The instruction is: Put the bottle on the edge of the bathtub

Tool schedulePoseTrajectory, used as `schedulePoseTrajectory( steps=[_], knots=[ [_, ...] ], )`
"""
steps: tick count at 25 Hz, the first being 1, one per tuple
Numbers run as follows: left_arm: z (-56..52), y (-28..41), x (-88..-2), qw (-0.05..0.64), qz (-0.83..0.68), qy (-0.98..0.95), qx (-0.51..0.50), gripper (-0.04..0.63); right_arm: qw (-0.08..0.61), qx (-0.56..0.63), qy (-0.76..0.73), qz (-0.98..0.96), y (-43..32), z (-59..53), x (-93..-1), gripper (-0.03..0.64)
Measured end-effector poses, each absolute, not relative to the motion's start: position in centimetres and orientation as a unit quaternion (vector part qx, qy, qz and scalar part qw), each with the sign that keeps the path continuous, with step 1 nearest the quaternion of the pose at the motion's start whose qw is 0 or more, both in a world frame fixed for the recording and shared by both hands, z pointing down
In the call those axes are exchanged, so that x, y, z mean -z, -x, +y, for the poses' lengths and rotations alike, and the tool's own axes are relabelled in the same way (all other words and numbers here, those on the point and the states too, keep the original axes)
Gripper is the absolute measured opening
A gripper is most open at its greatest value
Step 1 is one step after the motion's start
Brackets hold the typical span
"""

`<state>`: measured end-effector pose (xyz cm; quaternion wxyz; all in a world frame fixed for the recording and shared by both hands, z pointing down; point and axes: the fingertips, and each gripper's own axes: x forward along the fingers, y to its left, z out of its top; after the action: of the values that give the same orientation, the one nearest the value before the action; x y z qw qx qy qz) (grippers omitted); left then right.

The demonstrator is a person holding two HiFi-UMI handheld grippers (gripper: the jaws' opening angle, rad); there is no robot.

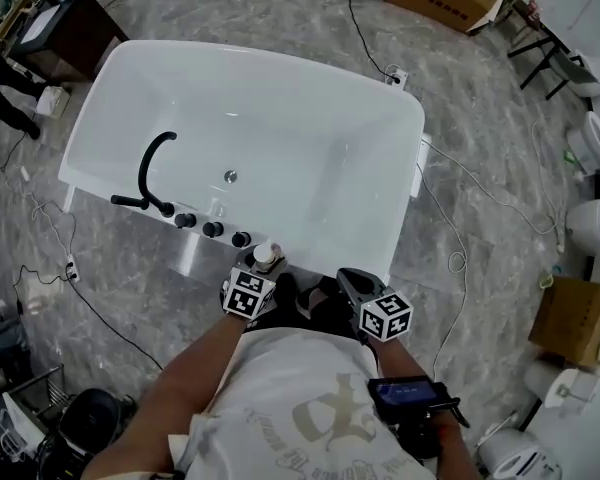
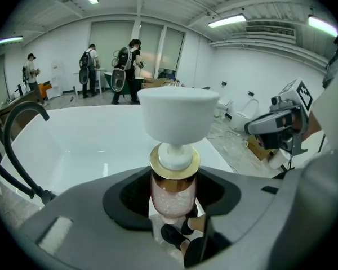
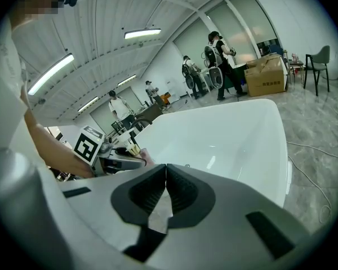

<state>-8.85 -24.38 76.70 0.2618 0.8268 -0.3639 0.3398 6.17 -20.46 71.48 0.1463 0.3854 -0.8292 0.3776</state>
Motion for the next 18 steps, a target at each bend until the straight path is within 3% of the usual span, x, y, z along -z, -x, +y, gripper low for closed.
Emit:
schedulePoseTrajectory(
  steps=[18],
  knots=[
    [-26.2, 8.9, -79.8, 0.235, -0.394, -0.802, -0.383, 0.216, 0.151, -0.383, -0.387, -0.825, -8.1, -21.0, -71.7, 0.006]
  ],
)
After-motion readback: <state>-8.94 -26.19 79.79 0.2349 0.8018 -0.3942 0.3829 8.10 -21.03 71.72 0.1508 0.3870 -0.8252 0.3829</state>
